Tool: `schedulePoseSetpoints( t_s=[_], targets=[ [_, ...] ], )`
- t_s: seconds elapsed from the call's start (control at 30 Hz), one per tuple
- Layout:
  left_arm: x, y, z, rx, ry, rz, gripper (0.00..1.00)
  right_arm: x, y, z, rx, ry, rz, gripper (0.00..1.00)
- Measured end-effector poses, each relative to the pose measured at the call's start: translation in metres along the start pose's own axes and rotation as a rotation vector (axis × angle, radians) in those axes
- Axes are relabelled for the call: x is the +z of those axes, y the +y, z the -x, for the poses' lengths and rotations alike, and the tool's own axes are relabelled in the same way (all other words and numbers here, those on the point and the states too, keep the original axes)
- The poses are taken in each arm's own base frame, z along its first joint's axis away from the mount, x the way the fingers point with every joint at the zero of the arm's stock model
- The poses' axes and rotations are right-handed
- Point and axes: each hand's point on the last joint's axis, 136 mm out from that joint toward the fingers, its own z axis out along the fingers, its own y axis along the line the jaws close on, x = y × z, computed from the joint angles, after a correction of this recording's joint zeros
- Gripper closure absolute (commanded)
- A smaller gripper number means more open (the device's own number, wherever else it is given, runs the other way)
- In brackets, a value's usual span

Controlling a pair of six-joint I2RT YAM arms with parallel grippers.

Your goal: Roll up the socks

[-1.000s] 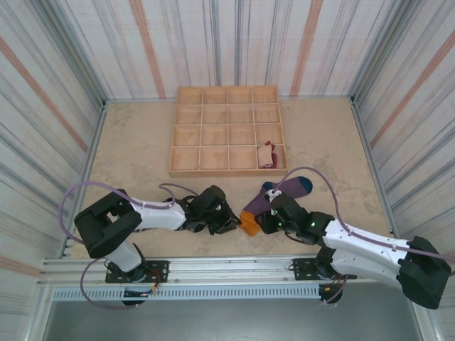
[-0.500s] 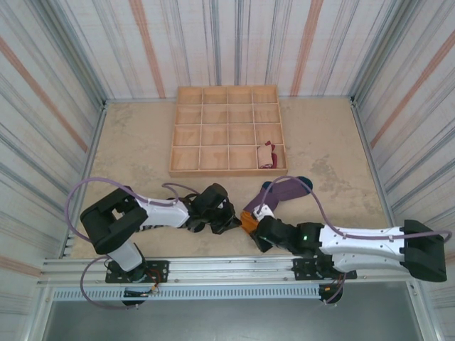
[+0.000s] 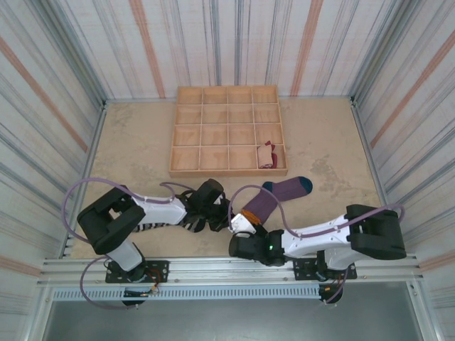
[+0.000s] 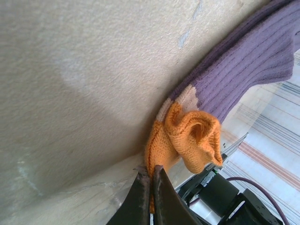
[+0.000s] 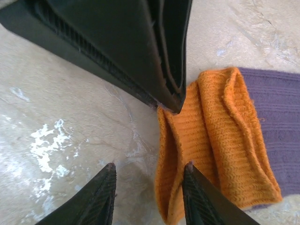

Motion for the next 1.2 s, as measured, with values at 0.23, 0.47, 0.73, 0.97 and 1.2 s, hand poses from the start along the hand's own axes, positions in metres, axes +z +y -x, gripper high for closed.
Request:
schedulePoseSetpoints(
  t_s=[0.23,0.47,0.73,0.97,1.2],
  targets=[
    [-0.004,0.006,-0.002,0.008,0.014,0.012,0.88,0.005,-0.004,-0.002,-0.013,0.002,-0.052,1.0],
    [-0.015,0.006,0.007,0.016,-0.005,0.005,0.55,0.001,-0.01,0.009,0.107,0.003,0.037,1.0],
    [-0.036,-0.011,0.008,0.073,-0.043,-0.043,0.52,0.002,-0.037,0.015,0.353,0.056,0.195,1.0],
    [-0.041,-0.011,0.009,0.116,-0.058,-0.009,0.54,0.006,-0.044,0.016,0.48,0.122,0.316,1.0],
    [-0.034,-0.022,0.016,0.188,-0.085,0.019,0.62,0.019,-0.042,0.004,0.541,0.21,0.365,1.0]
  ],
)
